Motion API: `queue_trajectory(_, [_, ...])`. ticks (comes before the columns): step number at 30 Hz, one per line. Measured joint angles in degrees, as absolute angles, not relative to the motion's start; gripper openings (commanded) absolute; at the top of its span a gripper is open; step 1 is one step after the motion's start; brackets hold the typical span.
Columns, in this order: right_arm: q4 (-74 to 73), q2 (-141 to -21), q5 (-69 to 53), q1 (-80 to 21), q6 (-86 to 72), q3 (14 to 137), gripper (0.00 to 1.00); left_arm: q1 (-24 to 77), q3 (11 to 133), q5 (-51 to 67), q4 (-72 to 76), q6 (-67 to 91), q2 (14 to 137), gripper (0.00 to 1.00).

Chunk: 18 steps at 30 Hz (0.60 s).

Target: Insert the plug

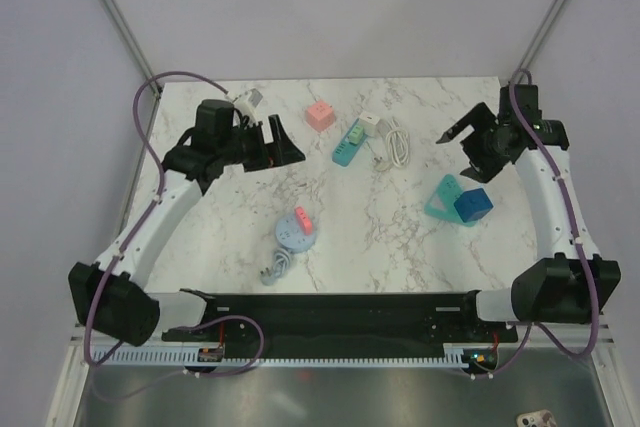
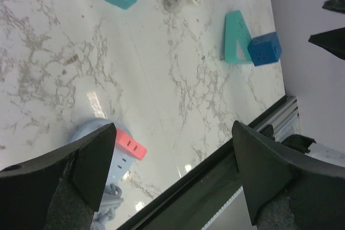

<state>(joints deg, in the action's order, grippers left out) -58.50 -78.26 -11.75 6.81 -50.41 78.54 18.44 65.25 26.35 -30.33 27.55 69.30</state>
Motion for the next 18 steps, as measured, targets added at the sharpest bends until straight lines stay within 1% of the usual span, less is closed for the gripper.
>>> queue_trajectory(1, [-57.43, -78.67, -11.4, 4.38, -49.19, 80.01, 0.98, 18.44, 67.81, 25.52, -30.17, 27.53, 72.53, 0.91])
queue_trajectory(2, [-56.25, -79.09, -10.57, 1.85, -48.1, 81.01, 0.98, 18.41, 70.57, 25.19, -30.02, 27.27, 75.83, 0.9])
queue_trajectory(6, [-52.53, -80.12, -7.68, -7.97, -44.14, 80.95, 0.98, 18.31, 81.3, 23.35, -29.76, 22.33, 89.12, 0.88])
queue_trajectory(7, [-52.23, -80.16, -7.53, -9.63, -43.38, 80.44, 0.98, 18.22, 83.5, 22.76, -29.82, 21.02, 91.66, 0.86])
queue_trajectory(9, [-51.31, -79.94, -7.22, -13.19, -41.19, 78.54, 0.98, 17.93, 89.3, 22.5, -29.87, 16.84, 98.43, 0.78])
queue_trajectory(10, [-51.16, -79.66, -7.25, -14.17, -40.1, 77.45, 0.98, 17.8, 91.64, 22.52, -29.67, 15.33, 100.92, 0.77])
queue_trajectory(14, [-51.86, -75.92, -7.01, -14.85, -35.53, 73.28, 0.98, 17.37, 100.92, 25.17, -28.71, 5.19, 111.79, 0.76])
queue_trajectory(15, [-51.99, -74.39, -6.98, -14.76, -34.59, 73.21, 0.98, 17.3, 102.87, 25.8, -28.6, 2.92, 114.28, 0.77])
queue_trajectory(16, [-51.72, -72.77, -7.03, -14.72, -33.87, 73.21, 0.98, 17.3, 104.86, 25.98, -28.69, 1.02, 116.55, 0.82])
queue_trajectory(18, [-51.13, -69.14, -7.25, -14.72, -32.82, 73.25, 0.98, 17.3, 108.66, 26.13, -29.1, -2.44, 120.84, 0.83])
